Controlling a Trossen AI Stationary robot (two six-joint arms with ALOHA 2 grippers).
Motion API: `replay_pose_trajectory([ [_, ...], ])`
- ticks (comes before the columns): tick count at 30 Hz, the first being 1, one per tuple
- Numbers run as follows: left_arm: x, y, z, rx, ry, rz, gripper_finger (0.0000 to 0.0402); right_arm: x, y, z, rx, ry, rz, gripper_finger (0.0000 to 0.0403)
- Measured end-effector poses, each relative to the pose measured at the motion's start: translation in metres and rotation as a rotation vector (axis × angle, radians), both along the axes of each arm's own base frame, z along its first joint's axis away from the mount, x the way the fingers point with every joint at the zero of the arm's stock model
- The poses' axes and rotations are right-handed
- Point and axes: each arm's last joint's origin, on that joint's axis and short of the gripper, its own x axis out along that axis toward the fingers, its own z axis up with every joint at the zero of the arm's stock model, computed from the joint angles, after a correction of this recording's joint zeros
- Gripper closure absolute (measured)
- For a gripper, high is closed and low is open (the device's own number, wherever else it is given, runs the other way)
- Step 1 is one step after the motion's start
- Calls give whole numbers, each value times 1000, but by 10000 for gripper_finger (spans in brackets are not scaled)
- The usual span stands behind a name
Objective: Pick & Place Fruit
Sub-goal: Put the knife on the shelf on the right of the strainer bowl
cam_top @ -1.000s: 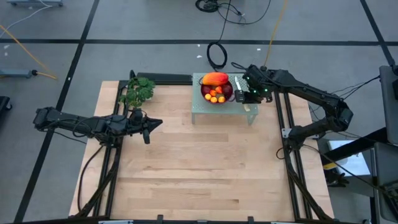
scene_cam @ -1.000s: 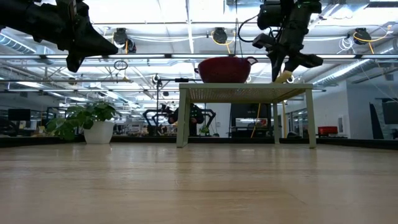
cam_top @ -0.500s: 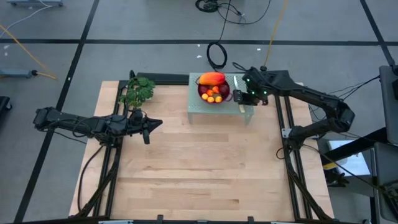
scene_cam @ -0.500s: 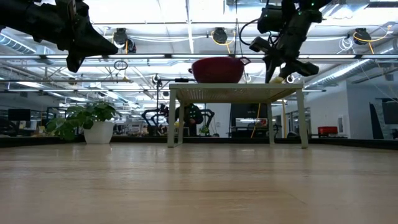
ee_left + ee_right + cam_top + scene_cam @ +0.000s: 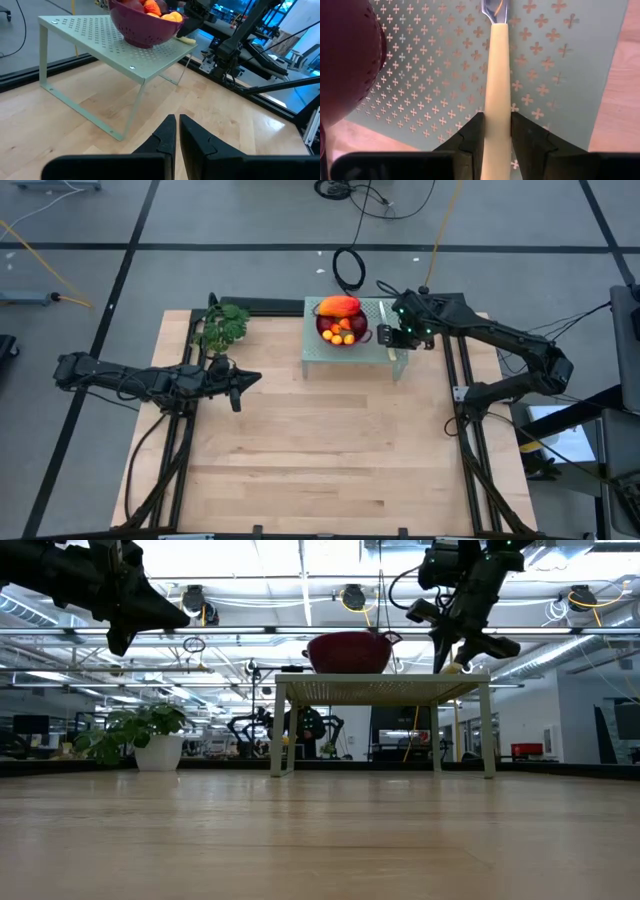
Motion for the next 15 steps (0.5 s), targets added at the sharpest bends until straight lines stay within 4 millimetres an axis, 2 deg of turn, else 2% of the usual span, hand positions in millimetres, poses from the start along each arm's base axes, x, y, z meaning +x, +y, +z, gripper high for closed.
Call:
replay_pose_trajectory([
  [15, 0, 0, 0, -11, -4, 4, 380, 5, -3, 3, -41, -58, 15, 313],
])
